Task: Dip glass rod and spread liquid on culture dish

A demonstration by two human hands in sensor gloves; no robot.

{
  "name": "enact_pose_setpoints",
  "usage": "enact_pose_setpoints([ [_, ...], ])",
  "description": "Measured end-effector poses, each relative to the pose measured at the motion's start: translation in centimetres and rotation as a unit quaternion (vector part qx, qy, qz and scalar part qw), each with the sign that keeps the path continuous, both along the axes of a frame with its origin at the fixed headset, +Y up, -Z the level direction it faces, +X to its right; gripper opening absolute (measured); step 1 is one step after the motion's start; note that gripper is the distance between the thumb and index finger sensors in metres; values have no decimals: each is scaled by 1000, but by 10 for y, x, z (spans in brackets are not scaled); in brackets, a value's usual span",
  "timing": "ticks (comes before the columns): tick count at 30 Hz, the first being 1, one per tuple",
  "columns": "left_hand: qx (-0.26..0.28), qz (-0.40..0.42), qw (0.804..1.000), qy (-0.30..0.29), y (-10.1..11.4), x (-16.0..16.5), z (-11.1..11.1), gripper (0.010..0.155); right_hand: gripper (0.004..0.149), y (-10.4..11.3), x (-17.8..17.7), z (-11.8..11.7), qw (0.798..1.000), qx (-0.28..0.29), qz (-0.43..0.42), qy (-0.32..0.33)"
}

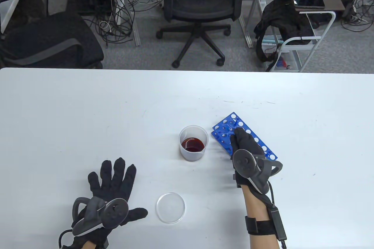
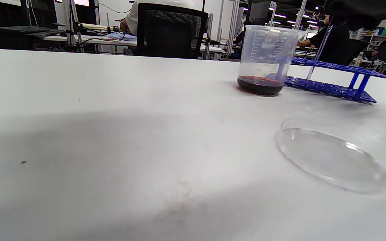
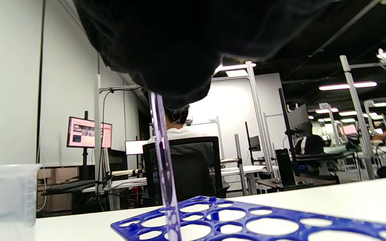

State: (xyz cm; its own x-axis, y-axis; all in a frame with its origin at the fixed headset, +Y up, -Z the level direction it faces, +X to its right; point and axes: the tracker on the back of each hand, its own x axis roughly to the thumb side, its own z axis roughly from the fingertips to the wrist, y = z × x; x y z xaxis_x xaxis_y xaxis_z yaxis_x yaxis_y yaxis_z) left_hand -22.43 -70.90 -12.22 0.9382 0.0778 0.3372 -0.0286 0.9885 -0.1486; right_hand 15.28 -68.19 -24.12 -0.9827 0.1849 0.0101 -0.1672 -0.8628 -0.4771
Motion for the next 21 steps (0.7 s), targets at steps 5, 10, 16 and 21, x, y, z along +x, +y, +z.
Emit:
enact_pose_setpoints([
  [5, 1, -1, 1000, -3, 0, 0, 1, 117, 40, 13, 3, 7, 1000, 19, -6, 2],
  [10, 2, 0, 1000, -5, 0, 1, 2, 117, 40, 31, 4, 16, 999, 38, 9, 7],
  [16, 0, 7, 1000, -8, 0, 1, 3, 116, 40, 53, 0, 35, 997, 69, 17, 23],
  [21, 2, 14, 1000, -12, -1, 1, 3, 116, 40, 72, -12, 64, 993, 103, -7, 61],
])
